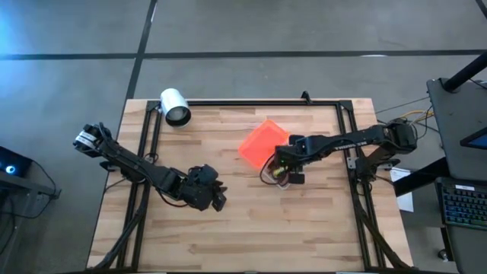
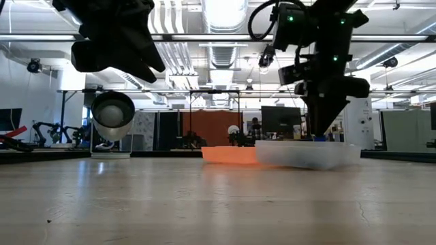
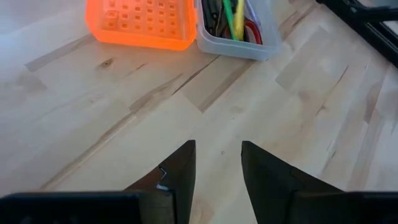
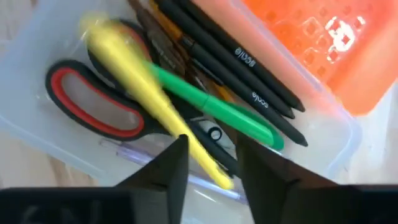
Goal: Pick & place school supplies into a supply box
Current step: Put the yellow pen into the orange supply box, then close the orange supply box
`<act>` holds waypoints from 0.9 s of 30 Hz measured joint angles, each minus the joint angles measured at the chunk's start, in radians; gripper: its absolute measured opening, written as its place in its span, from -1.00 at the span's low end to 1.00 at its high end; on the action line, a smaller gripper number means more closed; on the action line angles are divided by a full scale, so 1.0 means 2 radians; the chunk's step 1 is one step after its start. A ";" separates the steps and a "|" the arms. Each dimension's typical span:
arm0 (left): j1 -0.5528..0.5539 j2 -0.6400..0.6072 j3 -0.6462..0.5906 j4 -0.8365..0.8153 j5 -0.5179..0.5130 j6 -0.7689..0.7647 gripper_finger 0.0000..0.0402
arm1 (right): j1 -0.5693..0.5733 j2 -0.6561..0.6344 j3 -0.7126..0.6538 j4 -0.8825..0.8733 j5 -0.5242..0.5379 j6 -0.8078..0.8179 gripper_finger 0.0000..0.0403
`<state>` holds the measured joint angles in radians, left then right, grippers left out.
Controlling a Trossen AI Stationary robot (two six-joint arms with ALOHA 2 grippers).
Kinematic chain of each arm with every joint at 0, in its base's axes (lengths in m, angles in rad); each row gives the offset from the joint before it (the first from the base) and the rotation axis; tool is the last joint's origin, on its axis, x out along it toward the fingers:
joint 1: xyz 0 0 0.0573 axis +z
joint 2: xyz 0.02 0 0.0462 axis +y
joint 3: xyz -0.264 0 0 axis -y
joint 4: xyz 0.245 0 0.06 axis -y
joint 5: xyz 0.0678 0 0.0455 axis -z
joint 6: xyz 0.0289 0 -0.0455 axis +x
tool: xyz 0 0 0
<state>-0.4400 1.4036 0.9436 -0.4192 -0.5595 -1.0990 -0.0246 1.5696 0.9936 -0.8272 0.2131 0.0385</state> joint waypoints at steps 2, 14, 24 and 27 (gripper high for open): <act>0.003 0.000 0.000 0.000 0.000 -0.013 -0.44 | 0.000 -0.002 0.006 -0.004 0.009 0.015 -0.30; 0.087 0.000 0.000 0.001 0.047 -0.029 -0.44 | 0.007 -0.123 -0.001 -0.029 0.120 0.148 0.00; 0.192 0.000 0.000 0.061 0.122 0.027 -0.44 | 0.007 -0.292 -0.068 -0.034 0.150 0.393 -0.02; 0.239 0.006 0.000 0.087 0.161 0.042 -0.44 | 0.007 -0.311 -0.094 -0.034 0.125 0.465 -0.02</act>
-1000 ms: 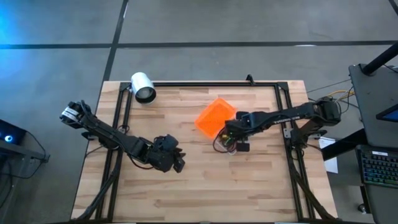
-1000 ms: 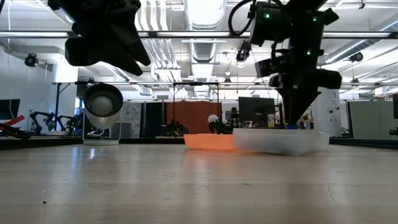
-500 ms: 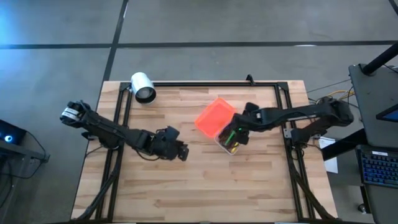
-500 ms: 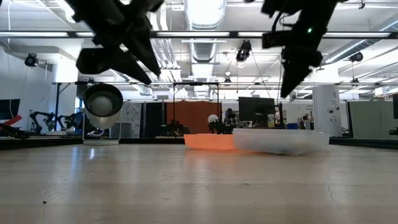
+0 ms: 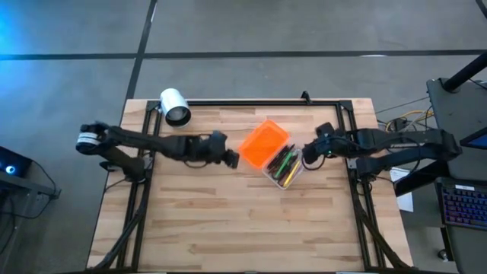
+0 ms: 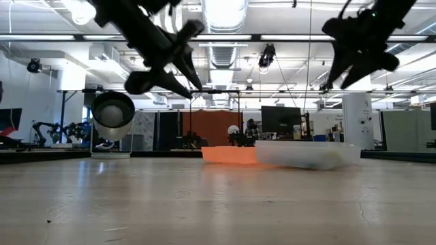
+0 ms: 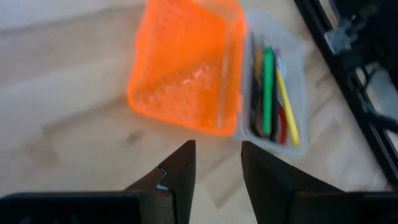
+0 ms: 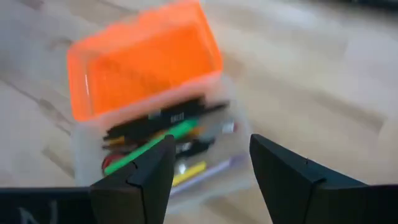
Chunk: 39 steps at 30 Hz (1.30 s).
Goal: Pick & place school supplies into a supply box
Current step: Close the orange supply box
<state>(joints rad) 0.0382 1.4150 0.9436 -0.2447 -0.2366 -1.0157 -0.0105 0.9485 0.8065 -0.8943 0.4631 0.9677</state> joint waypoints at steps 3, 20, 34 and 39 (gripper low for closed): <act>0.046 0.006 0.000 0.011 0.026 0.019 -0.44 | 0.000 -0.005 -0.024 0.000 -0.044 0.051 -0.02; 0.138 0.064 0.000 0.054 0.125 0.062 -0.44 | 0.096 0.008 -0.098 0.000 -0.115 0.174 -0.14; 0.171 0.188 0.030 0.115 0.192 0.042 -0.44 | 0.120 0.008 -0.138 0.036 -0.115 0.238 -0.40; 0.172 0.213 0.052 0.110 0.193 0.047 -0.50 | 0.120 0.008 -0.151 0.054 -0.120 0.248 -0.54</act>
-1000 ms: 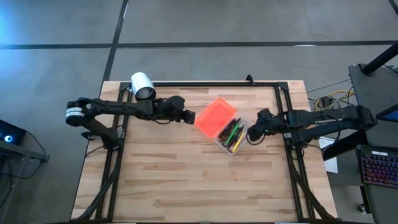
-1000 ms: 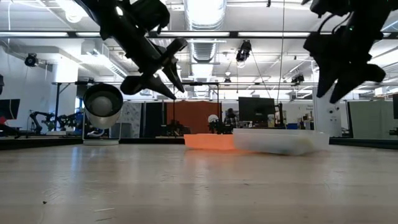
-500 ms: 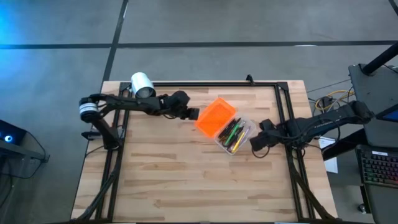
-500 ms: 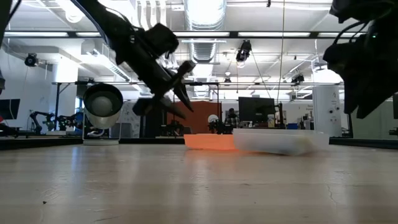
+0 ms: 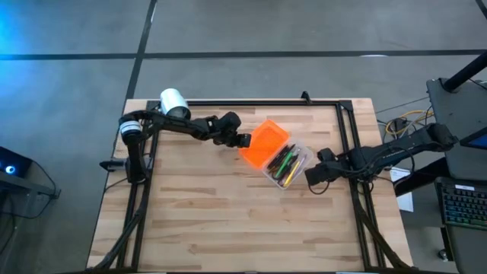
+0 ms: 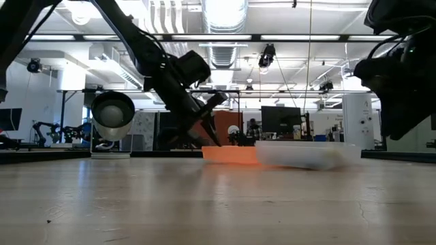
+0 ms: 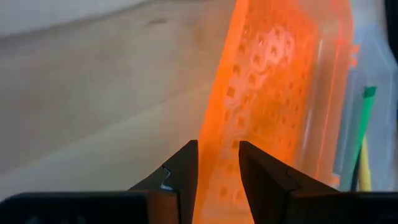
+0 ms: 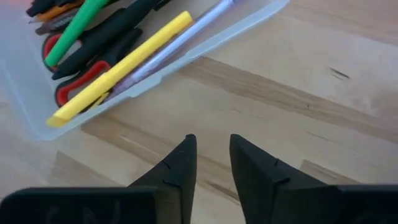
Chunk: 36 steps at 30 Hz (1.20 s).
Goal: Pick & place school supplies into a supply box
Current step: Close the orange supply box
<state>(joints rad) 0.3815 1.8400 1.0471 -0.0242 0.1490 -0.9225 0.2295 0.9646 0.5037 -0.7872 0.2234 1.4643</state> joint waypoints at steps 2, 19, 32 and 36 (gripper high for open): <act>0.000 -0.002 0.005 0.000 0.000 0.002 -0.55 | 0.000 0.000 -0.004 0.001 -0.002 0.005 -0.59; 0.000 -0.020 0.023 -0.009 0.034 0.029 -0.72 | 0.002 0.000 -0.014 0.003 -0.031 -0.009 -0.53; 0.019 -0.021 0.022 -0.031 -0.033 0.042 -0.95 | 0.002 0.000 -0.018 0.000 -0.046 -0.008 -0.78; 0.023 0.000 0.023 -0.031 -0.030 0.044 -1.00 | 0.002 0.000 -0.024 0.003 -0.043 0.002 -0.83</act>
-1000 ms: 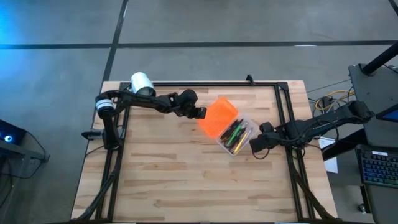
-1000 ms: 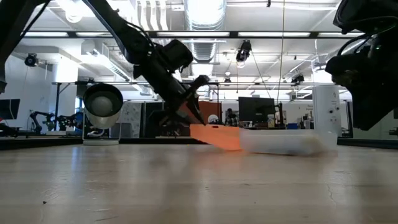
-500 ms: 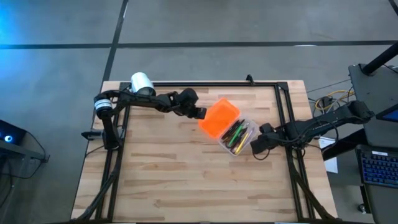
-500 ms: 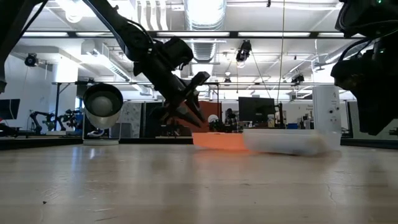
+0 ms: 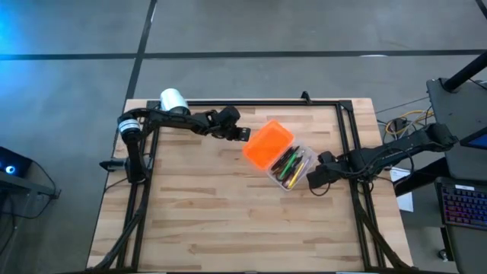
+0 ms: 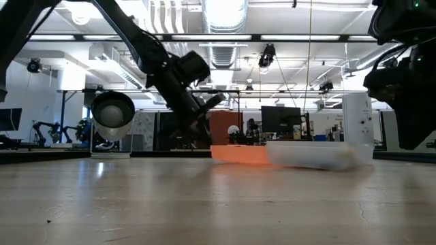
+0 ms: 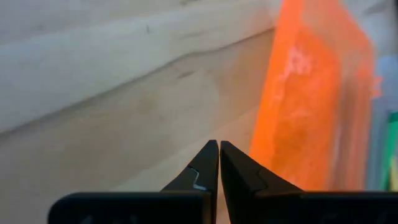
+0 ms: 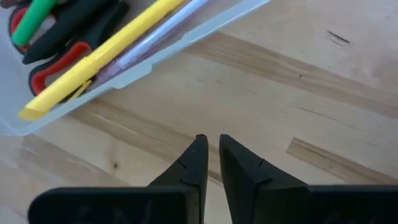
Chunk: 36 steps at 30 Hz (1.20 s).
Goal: Pick & place school supplies into a supply box
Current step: Close the orange supply box
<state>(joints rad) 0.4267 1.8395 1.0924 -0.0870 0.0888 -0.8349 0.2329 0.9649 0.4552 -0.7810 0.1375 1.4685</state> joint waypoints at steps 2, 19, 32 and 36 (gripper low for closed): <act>-0.001 0.017 0.002 0.003 0.008 -0.002 -1.00 | 0.000 0.000 -0.005 0.005 0.000 0.006 -0.83; -0.006 0.076 0.058 0.003 0.052 0.008 -1.00 | -0.001 0.001 -0.031 0.059 0.011 0.030 -0.83; -0.014 0.074 0.066 0.012 0.082 -0.017 -1.00 | -0.001 0.001 -0.070 0.133 0.033 0.050 -0.83; -0.020 0.070 0.089 0.013 0.099 -0.020 -1.00 | -0.001 0.001 -0.085 0.153 0.035 0.052 -0.83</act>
<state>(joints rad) 0.3863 1.9800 1.2712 -0.0605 0.2862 -0.8742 0.2310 0.9665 0.2853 -0.4745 0.2072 1.5723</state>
